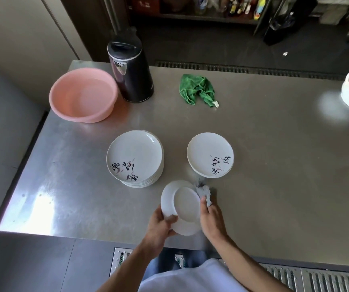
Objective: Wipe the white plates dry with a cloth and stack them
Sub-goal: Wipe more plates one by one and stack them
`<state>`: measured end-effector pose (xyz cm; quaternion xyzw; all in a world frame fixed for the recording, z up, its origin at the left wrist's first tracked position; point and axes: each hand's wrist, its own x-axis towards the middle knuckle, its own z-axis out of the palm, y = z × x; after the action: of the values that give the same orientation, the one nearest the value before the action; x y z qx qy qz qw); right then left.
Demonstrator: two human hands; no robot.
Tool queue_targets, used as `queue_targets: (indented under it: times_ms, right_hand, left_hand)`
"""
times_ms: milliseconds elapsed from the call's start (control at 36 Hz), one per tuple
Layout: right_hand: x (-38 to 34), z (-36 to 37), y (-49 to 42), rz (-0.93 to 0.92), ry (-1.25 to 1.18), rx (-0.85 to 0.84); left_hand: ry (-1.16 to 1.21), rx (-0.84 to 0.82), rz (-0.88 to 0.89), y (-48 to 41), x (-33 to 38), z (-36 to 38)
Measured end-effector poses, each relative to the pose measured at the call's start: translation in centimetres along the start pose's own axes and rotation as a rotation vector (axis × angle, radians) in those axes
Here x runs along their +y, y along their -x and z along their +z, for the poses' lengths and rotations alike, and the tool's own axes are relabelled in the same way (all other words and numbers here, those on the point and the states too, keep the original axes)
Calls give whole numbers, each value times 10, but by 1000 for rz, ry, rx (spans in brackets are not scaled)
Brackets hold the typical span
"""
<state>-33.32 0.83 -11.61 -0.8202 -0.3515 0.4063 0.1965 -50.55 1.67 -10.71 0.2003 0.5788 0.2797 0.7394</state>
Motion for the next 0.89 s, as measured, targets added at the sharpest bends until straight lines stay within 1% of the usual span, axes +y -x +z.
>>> queue_targets:
  times_ms: [56,111,167,222,306,444,500,528,556,611,639,667,694,750,778,806,833,861,889]
  right_hand:
    - [3,-1,12,-6,-19,38]
    - [1,3,20,-70,-6,-32]
    - [2,10,23,-226,-31,-125]
    - [-3,13,24,-385,13,-160]
    - [-12,17,22,-520,98,-206]
    - [-30,23,13,-750,160,-220]
    - [-27,23,1,-837,241,-161]
    - [-27,21,-6,-808,264,-118]
    - [-28,19,-13,-711,259,-76]
    - [-29,12,-24,-459,175,13]
    - [-28,10,-27,-375,164,-3]
    - [-28,10,-26,-395,212,-61]
    - [-28,11,-23,-499,281,-126]
    - [-23,11,-14,-777,352,-252]
    - [-23,9,-12,-870,360,-276]
    - [-22,8,-13,-901,342,-253]
    - [-21,9,-16,-868,286,-184]
    - [-20,8,-17,-743,213,-96]
    - [-20,7,-17,-554,125,-43]
  left_hand:
    - [25,47,-49,-4,4,-2]
    - [35,52,-97,-9,9,-5]
    - [51,38,-100,-12,11,-7]
    - [65,20,-76,-14,11,-10]
    - [26,-44,-54,-14,9,-12]
    - [-107,-147,-26,-6,3,-7]
    - [-110,-149,-33,-5,-1,-9]
    - [-100,-144,-42,-5,-2,-9]
    - [-94,-137,-50,-4,-2,-10]
    - [-93,-132,-61,-2,-3,-11]
    - [-95,-138,-64,-1,-4,-11]
    - [-98,-144,-65,-1,-4,-11]
    - [-99,-149,-64,-2,-5,-11]
    - [-93,-162,-55,-4,-6,-12]
    - [-96,-167,-47,-4,-6,-12]
    - [-103,-167,-40,-3,-4,-10]
    - [-105,-158,-36,-1,-3,-8]
    - [-97,-153,-30,0,-3,-8]
    - [-80,-156,-23,0,-4,-9]
